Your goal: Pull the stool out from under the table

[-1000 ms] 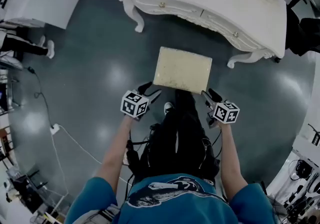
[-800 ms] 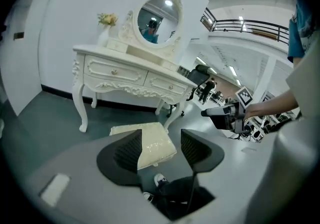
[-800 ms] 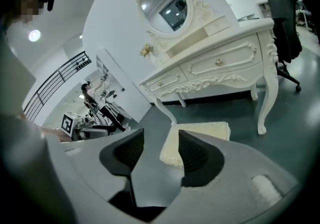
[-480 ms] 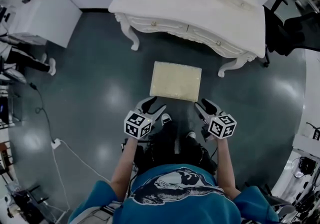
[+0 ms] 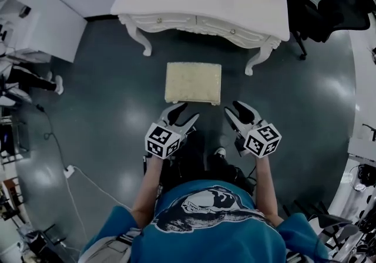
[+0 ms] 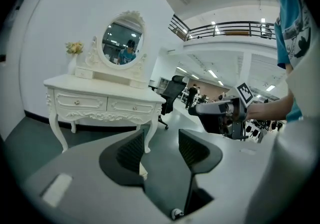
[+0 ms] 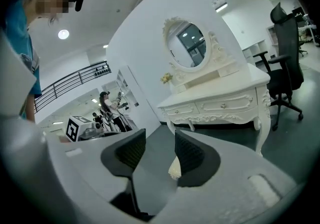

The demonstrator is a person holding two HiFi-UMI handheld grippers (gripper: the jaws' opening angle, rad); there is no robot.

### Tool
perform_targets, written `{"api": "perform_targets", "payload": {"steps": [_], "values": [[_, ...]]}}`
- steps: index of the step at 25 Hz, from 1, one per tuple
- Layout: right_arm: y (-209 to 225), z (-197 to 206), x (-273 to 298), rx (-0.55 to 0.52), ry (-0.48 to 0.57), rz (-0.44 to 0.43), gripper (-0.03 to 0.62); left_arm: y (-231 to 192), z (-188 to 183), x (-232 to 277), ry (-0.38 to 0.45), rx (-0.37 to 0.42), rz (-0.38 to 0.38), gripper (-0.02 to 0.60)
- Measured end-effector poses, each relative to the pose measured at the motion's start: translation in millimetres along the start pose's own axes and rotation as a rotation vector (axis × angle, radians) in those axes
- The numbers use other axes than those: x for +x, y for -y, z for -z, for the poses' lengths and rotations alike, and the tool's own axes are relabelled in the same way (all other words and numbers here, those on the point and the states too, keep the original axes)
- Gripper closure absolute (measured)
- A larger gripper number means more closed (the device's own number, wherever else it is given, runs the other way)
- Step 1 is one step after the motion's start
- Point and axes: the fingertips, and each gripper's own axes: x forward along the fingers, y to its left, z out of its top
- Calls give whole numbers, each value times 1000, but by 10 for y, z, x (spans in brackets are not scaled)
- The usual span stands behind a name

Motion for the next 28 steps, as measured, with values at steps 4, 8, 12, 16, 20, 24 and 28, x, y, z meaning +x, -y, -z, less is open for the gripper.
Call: {"api": "perform_targets", "payload": {"steps": [4,8,12,16,20,24,28], "values": [[-152,3,-332,-80,11,-22,438,425,-101,-12,36,24,1,370],[-368,45,-591,-139,27,-60,458,812,-56,-127,45,58,-8,386],[-571,125,-832,-158,40,-100,502,1158,30,-294,49,88,-20,403],[-745,251,-1055,-187,35,-124,513,1418,90,-466,87,99,-52,441],[-906,334,-1261,-213,37,-151,521,1674,76,-618,146,106,-82,482],[-1023,368,-1419,-234,57,-170,573,1863,85,-693,176,126,-95,542],[-1097,358,-1519,-248,74,-187,602,1988,75,-704,185,142,-94,569]]}}
